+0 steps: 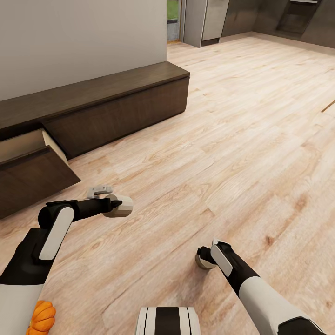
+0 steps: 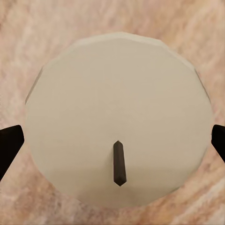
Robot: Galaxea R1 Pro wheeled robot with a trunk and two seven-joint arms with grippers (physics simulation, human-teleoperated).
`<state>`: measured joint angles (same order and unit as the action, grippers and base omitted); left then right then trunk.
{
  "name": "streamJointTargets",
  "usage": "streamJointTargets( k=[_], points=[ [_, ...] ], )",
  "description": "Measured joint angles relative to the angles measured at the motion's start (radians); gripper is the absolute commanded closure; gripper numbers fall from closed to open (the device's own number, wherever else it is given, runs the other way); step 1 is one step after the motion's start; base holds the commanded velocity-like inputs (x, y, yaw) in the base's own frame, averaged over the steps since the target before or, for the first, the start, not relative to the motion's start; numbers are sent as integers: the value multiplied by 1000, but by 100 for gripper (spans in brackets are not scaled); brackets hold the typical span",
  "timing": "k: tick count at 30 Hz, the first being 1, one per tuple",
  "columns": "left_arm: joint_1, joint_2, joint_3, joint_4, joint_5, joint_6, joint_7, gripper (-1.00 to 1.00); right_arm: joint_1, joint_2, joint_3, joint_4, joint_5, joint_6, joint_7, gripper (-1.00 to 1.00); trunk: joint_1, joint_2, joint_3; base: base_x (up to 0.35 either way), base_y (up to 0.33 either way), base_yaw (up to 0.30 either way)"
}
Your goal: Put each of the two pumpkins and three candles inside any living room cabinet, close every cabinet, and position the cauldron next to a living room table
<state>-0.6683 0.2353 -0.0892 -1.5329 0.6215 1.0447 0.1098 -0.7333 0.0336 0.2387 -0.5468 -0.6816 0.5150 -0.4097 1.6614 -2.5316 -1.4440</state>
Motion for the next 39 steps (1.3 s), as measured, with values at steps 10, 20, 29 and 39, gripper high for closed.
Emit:
streamJointTargets(
  k=[10,20,29,39],
  points=[
    [0,0,0,0,-1,0,1,100,0,0,0,-23,15,14,-4,-100,1,-1,-11,0,0,0],
    [0,0,0,0,0,0,0,100,0,-1,0,-27,21,6,-2,-100,1,-1,-12,0,0,0],
    [0,0,0,0,0,0,0,100,0,-1,0,-27,21,6,-2,-100,1,-1,-12,0,0,0],
    [0,0,0,0,0,0,1,100,0,0,0,-26,21,7,-2,100,1,-1,-12,0,0,0]
  ],
)
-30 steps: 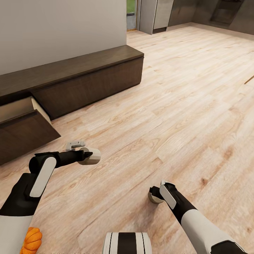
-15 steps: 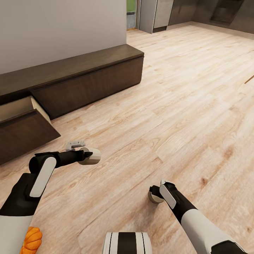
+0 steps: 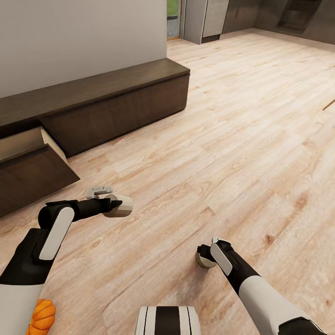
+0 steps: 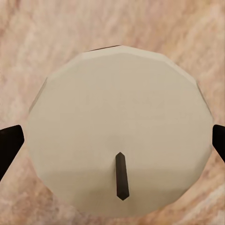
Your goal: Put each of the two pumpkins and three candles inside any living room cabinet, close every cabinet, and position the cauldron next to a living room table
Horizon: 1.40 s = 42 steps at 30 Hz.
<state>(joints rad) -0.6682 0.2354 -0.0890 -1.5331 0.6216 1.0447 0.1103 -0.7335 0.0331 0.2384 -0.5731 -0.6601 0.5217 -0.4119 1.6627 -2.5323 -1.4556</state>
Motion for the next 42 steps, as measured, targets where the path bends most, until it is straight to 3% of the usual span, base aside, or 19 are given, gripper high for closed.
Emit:
streamJointTargets(
  k=[28,42],
  points=[
    [0,0,0,0,0,0,0,100,0,0,1,0,0,0,-1,100,0,0,0,0,0,0],
    [0,0,-1,0,1,0,0,100,1,0,0,33,-3,-1,-2,100,-6,3,54,0,0,0]
  ],
)
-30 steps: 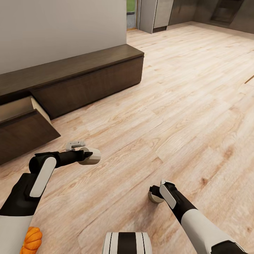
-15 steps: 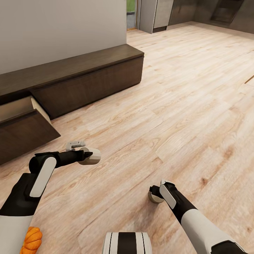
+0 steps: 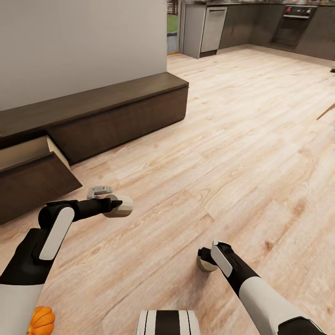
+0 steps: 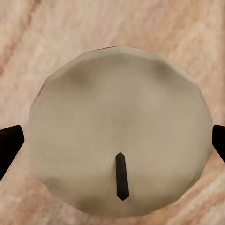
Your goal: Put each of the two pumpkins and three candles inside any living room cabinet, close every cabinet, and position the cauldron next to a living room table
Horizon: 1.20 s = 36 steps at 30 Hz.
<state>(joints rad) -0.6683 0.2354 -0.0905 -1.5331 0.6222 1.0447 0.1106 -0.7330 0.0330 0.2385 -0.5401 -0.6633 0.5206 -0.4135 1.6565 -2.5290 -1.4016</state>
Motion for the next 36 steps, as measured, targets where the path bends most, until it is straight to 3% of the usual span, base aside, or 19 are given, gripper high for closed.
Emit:
streamJointTargets(
  k=[36],
  points=[
    [0,-2,2,11,-3,0,2,100,2,0,4,-43,-1,0,49,100,-16,8,139,0,0,0]
  ],
)
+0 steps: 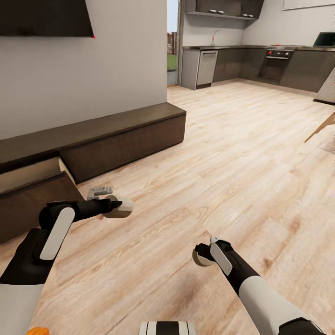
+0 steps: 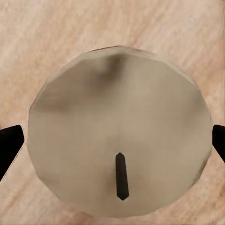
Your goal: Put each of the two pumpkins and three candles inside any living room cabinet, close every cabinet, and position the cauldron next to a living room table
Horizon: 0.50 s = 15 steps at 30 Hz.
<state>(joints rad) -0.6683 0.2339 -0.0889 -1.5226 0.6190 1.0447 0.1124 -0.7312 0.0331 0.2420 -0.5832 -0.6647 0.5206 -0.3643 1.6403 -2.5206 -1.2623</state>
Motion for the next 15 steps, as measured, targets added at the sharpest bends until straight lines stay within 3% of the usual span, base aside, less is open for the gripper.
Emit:
streamJointTargets(
  k=[15],
  points=[
    [0,0,0,0,-1,0,0,100,0,0,-1,-1,0,0,0,100,-7,4,58,-63,0,0]
  ],
)
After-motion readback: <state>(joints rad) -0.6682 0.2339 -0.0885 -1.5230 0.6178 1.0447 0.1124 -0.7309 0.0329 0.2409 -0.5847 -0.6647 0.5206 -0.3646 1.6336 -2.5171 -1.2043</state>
